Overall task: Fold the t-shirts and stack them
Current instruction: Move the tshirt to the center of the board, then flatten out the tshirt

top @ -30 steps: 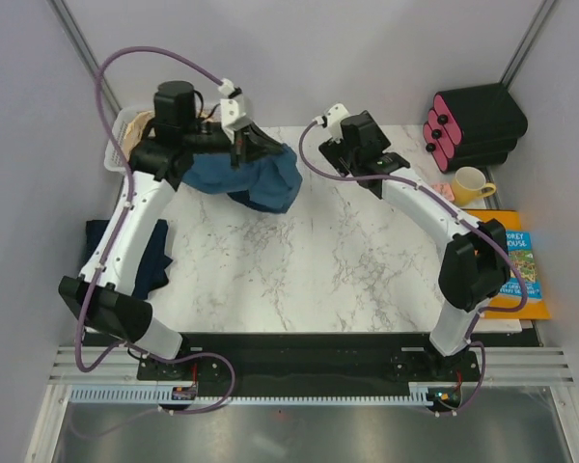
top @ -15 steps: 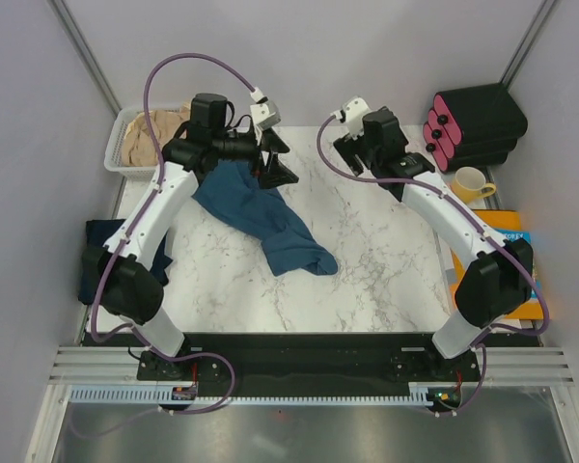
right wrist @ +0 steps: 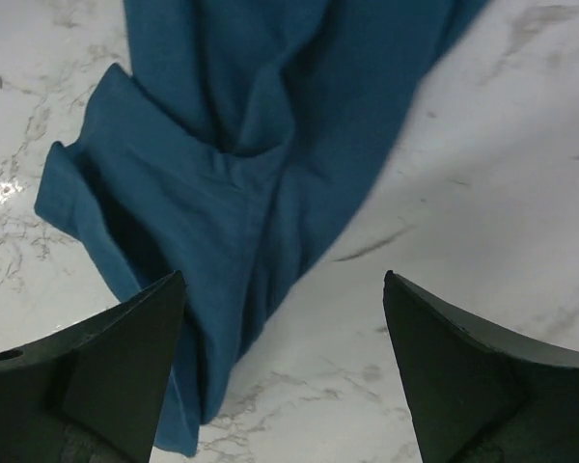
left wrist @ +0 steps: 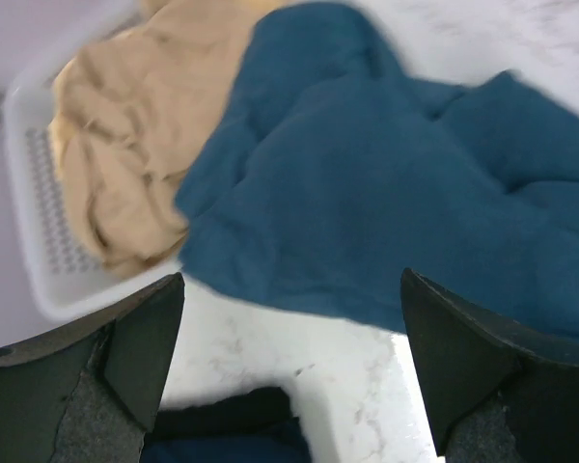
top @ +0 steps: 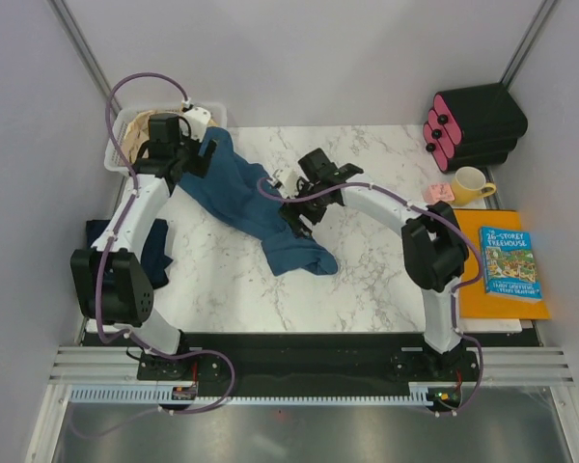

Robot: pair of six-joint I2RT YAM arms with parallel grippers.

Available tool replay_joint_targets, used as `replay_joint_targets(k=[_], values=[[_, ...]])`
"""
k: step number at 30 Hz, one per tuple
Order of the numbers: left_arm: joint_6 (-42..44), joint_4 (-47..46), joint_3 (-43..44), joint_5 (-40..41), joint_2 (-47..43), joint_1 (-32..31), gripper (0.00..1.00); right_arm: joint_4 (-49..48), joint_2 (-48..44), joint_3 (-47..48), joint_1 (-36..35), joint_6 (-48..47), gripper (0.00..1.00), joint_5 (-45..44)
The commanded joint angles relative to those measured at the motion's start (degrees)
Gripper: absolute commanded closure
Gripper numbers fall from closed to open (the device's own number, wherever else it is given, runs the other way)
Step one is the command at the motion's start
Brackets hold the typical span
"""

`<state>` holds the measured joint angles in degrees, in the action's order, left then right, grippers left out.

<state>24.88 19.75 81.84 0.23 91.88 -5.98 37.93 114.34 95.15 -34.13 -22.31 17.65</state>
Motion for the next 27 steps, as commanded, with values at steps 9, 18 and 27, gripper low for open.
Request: replay_joint_targets(k=[9, 18, 27], values=[[1.9, -1.6, 3.4, 11.5, 2.5, 11.2, 0.0, 5.7, 1.9, 4.3, -9.0, -12.9, 0.09, 7.5], [1.5, -1.0, 5.1, 10.1, 4.5, 11.3, 0.0, 6.2, 4.7, 4.6, -11.1, -13.6, 0.23, 8.4], [1.8, -0.5, 4.7, 9.5, 5.2, 11.3, 0.0, 4.7, 8.4, 6.7, -12.8, -11.8, 0.39, 9.2]])
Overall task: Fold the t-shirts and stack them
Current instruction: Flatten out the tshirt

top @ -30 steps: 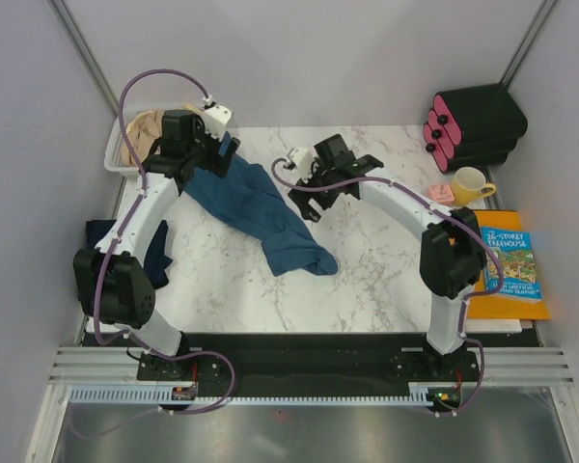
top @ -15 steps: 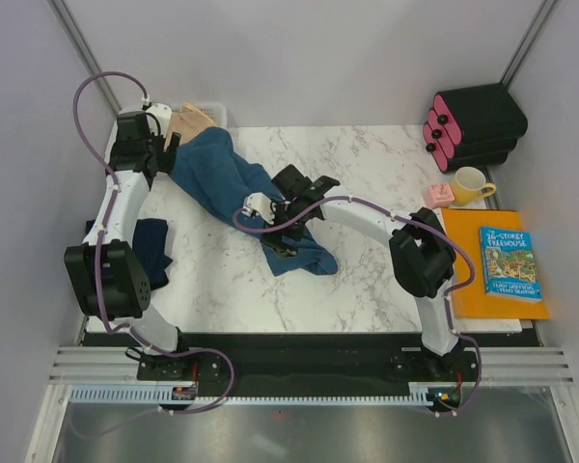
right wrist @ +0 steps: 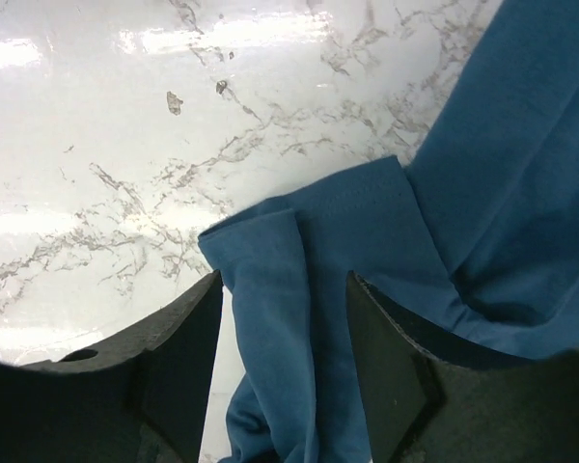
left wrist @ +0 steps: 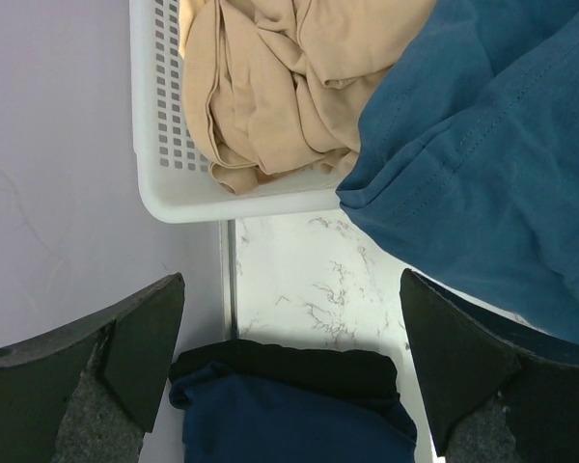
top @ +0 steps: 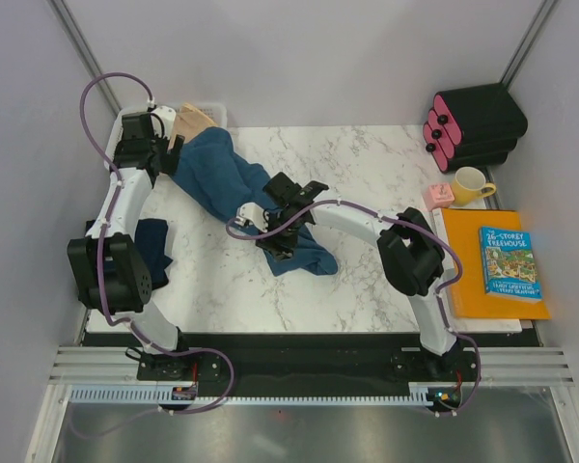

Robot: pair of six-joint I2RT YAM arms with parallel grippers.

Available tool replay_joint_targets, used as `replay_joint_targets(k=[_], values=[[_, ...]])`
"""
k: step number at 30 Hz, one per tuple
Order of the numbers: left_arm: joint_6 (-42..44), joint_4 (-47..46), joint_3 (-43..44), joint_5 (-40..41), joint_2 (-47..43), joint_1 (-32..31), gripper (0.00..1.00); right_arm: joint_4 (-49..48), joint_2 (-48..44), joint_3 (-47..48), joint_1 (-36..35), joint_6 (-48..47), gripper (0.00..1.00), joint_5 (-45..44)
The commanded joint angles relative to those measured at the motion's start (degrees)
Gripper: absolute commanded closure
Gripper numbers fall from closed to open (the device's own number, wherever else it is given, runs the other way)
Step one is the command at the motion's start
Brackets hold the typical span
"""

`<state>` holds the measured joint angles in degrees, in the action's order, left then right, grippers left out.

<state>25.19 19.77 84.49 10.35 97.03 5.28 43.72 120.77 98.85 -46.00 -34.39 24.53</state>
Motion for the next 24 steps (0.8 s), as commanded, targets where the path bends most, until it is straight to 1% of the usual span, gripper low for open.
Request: replay_joint_targets(k=[1, 4, 6, 8, 9, 11, 12, 13, 17, 20, 24], values=[[1.5, -0.5, 2.0, -0.6, 0.1, -0.1, 0.0, -1.2, 2.4, 3.7, -1.1, 0.4, 0.38, 2.2], [1.7, -0.5, 1.8, -0.6, 0.2, 0.3, 0.0, -2.1, 3.8, 4.2, -1.6, 0.6, 0.38, 1.7], [1.5, -0.5, 1.7, -0.9, 0.2, 0.2, 0.0, -2.4, 4.6, 4.4, -1.6, 0.8, 0.42, 1.2], [1.5, -0.5, 1.4, -1.3, 0.2, 0.3, 0.01, -2.4, 5.4, 5.2, -1.6, 1.2, 0.52, 0.6], [1.5, -0.5, 1.3, -1.5, 0.3, 0.3, 0.01, -2.3, 5.7, 5.4, -1.7, 1.6, 0.61, 0.3], [1.5, -0.5, 1.0, -1.8, 0.3, 0.4, 0.01, -2.3, 5.5, 5.4, -1.9, 1.6, 0.75, -0.6], [1.5, -0.6, 0.8, -2.1, 0.3, 0.4, 0.01, -2.2, 5.3, 5.3, -2.1, 1.6, 0.91, -1.0], [1.5, -0.6, 0.9, -2.4, 0.5, 0.4, 0.01, -2.2, 5.0, 5.2, -2.2, 1.6, 0.99, -1.5], [1.4, -0.4, 0.4, -3.2, 1.1, 0.3, 0.01, -0.7, 1.9, 5.4, -2.8, -0.2, 1.0, -5.0], [1.4, -0.4, 0.0, -4.6, 1.3, 0.4, 0.01, 2.3, -1.4, 6.2, -3.0, -4.2, 1.0, -8.9], [2.2, -0.3, -0.9, -7.4, 1.8, 0.4, 0.01, 4.0, -7.1, 6.0, -2.9, -10.2, 1.0, -18.8]])
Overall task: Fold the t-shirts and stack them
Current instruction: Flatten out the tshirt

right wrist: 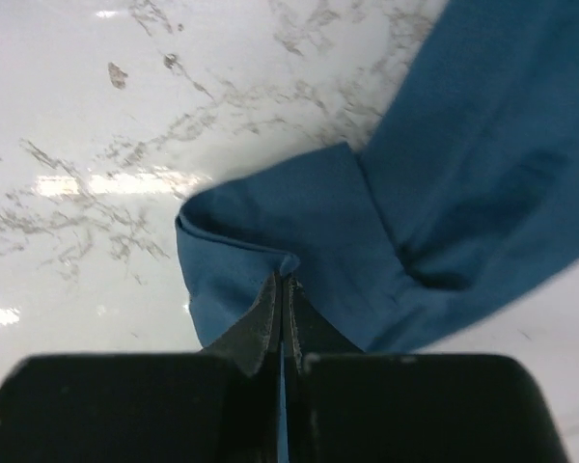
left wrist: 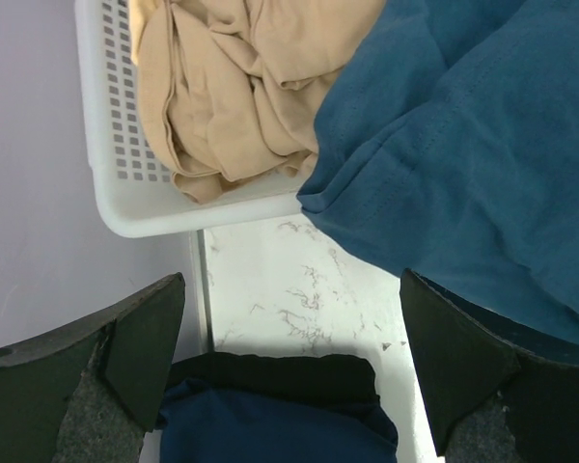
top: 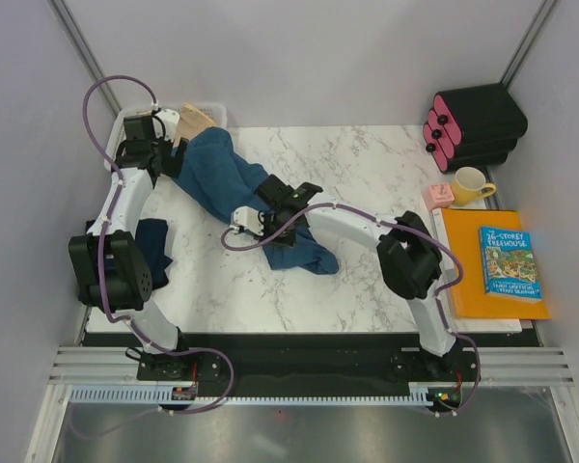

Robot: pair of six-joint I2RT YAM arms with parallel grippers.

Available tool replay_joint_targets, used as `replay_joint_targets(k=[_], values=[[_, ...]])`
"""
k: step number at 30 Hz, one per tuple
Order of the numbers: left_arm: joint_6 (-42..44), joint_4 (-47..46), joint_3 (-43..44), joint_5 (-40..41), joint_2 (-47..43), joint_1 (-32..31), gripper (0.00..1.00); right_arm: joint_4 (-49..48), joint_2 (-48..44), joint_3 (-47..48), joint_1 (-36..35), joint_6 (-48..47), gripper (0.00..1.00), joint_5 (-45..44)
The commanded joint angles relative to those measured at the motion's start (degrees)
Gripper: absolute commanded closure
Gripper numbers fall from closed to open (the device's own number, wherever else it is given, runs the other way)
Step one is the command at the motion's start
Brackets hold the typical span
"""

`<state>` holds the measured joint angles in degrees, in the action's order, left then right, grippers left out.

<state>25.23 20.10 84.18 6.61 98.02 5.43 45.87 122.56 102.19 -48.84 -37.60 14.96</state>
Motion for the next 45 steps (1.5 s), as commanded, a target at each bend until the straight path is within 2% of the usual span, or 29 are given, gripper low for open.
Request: replay_joint_targets(k=[1, 6, 8, 10, 11, 12, 14, 15, 19, 20, 21, 24, 31, 34, 35, 38, 39, 41, 43, 44, 45], values=[[2.5, -0.6, -0.8, -4.4, 0.9, 0.3, 0.01, 1.9, -11.4, 2.6, 0.0, -8.4, 1.0, -11.1], [3.2, -0.1, -0.7, -6.6, 2.4, 0.3, 0.02, 0.5, -16.5, 4.4, 0.0, -13.7, 1.0, -21.3], [4.2, 0.1, -0.7, -9.8, 2.5, 0.3, 0.02, -1.6, -18.6, 4.3, 0.1, -14.7, 1.0, -28.9], [5.6, 0.1, -0.5, -12.6, 2.8, 0.2, 0.03, -8.7, -21.9, 1.4, 0.5, -17.5, 1.0, -34.4], [6.3, 0.2, -0.3, -13.7, 2.8, 0.3, 0.03, -12.5, -23.2, -0.5, 0.6, -19.0, 1.0, -41.0], [7.0, 0.2, -0.2, -16.1, 2.7, 0.3, 0.03, -21.3, -25.8, -4.8, 1.1, -23.3, 1.0, -44.2], [8.4, 0.2, -0.1, -18.2, 2.7, 0.3, 0.03, -31.1, -27.5, -9.6, 1.9, -27.8, 1.0, -53.5], [9.0, 0.2, 0.2, -20.5, 2.6, 0.3, 0.03, -40.4, -28.2, -10.3, 3.5, -30.0, 1.0, -56.0], [10.4, 0.2, 2.0, -26.3, 2.4, 0.3, 0.03, -58.5, -29.2, -10.3, 8.8, -38.6, 1.0, -59.9], [10.4, 0.3, 2.6, -27.5, 2.5, 0.3, 0.03, -61.5, -29.3, -10.1, 9.7, -40.2, 1.0, -59.9], [10.4, 0.3, 3.2, -29.6, 2.6, 0.3, 0.04, -68.5, -29.5, -10.0, 11.5, -41.9, 1.0, -59.2], [9.7, 0.3, 5.5, -33.7, 3.1, 0.2, 0.05, -77.6, -28.8, -6.4, 14.7, -46.2, 1.0, -56.8], [11.6, 2.2, 12.1, -43.4, 4.7, -0.7, 0.09, -78.7, -28.3, 4.9, 21.7, -41.6, 1.0, -49.4], [13.2, 4.3, 15.0, -47.8, 5.7, -1.7, 0.14, -76.0, -28.2, 9.7, 23.6, -37.5, 1.0, -47.0], [13.3, 4.7, 15.6, -48.6, 6.0, -2.6, 0.17, -72.3, -28.5, 10.5, 24.4, -36.1, 1.0, -46.5], [14.6, 5.8, 16.9, -49.7, 6.7, -4.6, 0.23, -64.2, -31.7, 7.3, 25.0, -30.0, 1.0, -43.8], [15.1, 6.4, 17.3, -50.8, 7.1, -4.7, 0.32, -63.0, -33.1, 4.8, 25.0, -28.7, 1.0, -42.8], [16.3, 9.3, 17.8, -54.2, 7.7, -7.6, 0.42, -62.2, -37.3, -4.0, 24.9, -28.3, 1.0, -39.0], [18.4, 13.2, 18.2, -55.6, 8.8, -10.7, 0.4, -62.4, -39.2, -9.7, 24.9, -28.0, 1.0, -37.4], [20.8, 14.7, 18.3, -55.8, 9.1, -12.0, 0.24, -62.4, -39.5, -10.3, 24.9, -27.6, 1.0, -38.2], [21.8, 15.8, 18.1, -55.7, 9.6, -13.4, 0.16, -62.4, -39.4, -10.3, 24.9, -27.2, 1.0, -39.3]])
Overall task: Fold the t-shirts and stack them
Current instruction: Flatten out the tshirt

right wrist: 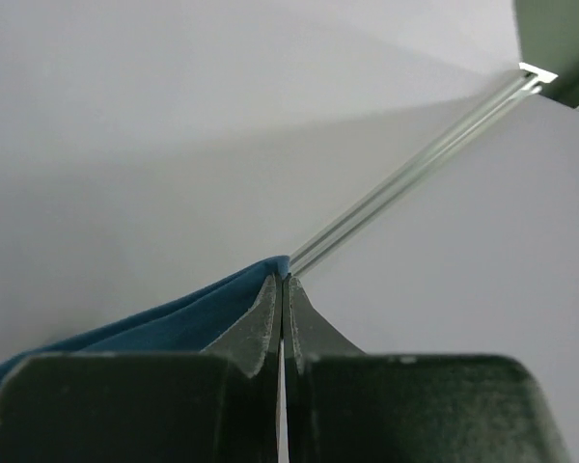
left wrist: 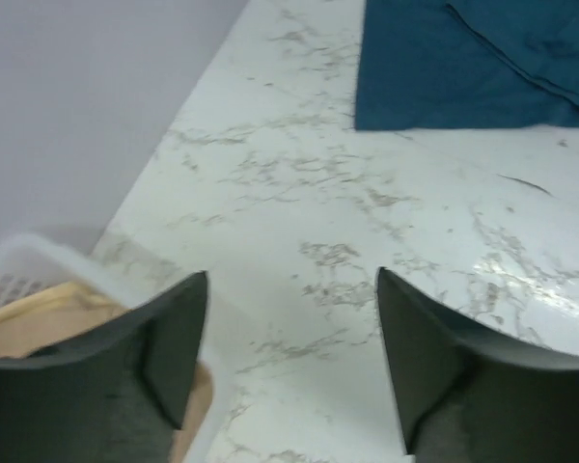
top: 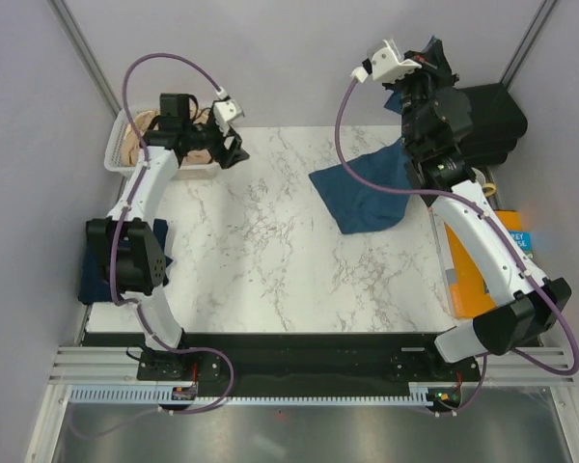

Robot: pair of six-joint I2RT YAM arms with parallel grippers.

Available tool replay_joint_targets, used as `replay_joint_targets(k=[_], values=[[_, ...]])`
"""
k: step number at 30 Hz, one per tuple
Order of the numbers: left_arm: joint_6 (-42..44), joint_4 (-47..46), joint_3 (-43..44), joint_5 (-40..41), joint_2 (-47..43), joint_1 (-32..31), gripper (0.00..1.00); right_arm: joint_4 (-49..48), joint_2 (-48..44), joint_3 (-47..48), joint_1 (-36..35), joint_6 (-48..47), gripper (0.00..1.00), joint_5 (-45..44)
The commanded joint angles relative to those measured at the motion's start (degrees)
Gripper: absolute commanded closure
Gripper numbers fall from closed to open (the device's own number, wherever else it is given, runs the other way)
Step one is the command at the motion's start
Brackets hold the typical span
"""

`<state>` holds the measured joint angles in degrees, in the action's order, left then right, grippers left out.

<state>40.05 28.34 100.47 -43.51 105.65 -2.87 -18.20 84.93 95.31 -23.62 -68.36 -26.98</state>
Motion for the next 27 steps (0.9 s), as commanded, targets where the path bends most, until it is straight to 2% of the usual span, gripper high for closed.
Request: replay_joint_targets(k=[1, 2, 5, 8, 10, 12, 15, 22, 25, 27], values=[[7.5, 8.0, 1.5, -5.4, 3.0, -7.9, 0.1, 1.7, -1.3, -2.8, -0.3, 4.8, 1.0, 1.9], [8.2, 8.6, 1.2, -4.9, 3.6, -9.2, 0.04, 2.2, -0.8, -2.2, -0.1, 5.2, 1.0, 0.6], [7.9, 8.5, 1.6, -4.6, 8.1, -13.6, 0.0, 2.8, -1.1, -1.5, -0.1, 5.6, 1.0, 0.9], [3.7, 8.6, 7.6, -4.0, 15.6, -16.4, 0.0, 3.6, -1.2, -1.0, -0.1, 5.6, 1.0, 0.2], [0.8, 8.5, 14.6, -4.2, 19.8, -17.4, 0.01, 3.8, -1.3, -1.0, -0.1, 5.2, 1.0, -0.4], [-3.1, 8.5, 21.4, -5.4, 25.1, -18.0, 0.01, 3.8, -1.5, -0.8, -0.1, 4.2, 1.0, -0.7], [-5.8, 8.6, 26.7, -8.9, 29.1, -19.5, 0.03, 3.0, -1.7, -0.6, -0.1, 3.2, 1.0, -1.8], [-10.0, 6.6, 28.6, -13.3, 32.2, -25.0, 0.04, -0.2, -1.3, 2.4, -0.1, 2.2, 1.0, -4.9], [-19.0, 2.6, 28.2, -15.4, 33.2, -26.4, 0.05, 1.5, -1.4, 4.0, -0.1, 6.5, 1.0, -6.0], [-28.5, -4.7, 26.2, -16.6, 33.7, -26.8, 0.12, 4.8, -2.7, 5.0, -0.1, 9.9, 1.0, -3.8]])
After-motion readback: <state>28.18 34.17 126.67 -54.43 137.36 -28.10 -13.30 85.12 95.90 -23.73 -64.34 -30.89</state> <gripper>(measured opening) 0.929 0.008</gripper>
